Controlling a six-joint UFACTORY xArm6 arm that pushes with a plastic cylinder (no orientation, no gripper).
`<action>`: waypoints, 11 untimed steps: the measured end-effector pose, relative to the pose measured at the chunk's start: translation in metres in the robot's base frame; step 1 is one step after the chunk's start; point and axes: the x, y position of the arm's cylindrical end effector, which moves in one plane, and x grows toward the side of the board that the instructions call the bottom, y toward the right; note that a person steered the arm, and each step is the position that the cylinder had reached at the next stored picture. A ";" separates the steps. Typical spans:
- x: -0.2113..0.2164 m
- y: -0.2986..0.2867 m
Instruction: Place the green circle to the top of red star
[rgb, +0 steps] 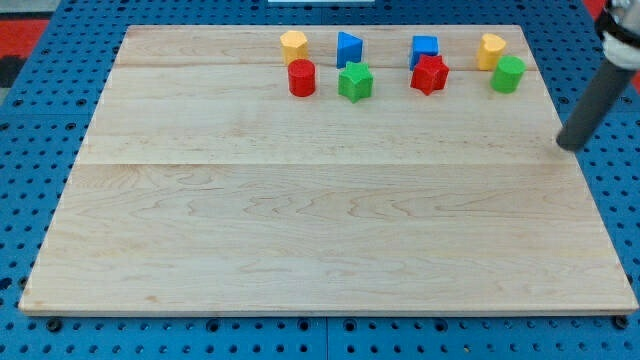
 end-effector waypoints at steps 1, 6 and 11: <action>-0.057 -0.001; -0.112 -0.107; -0.170 -0.175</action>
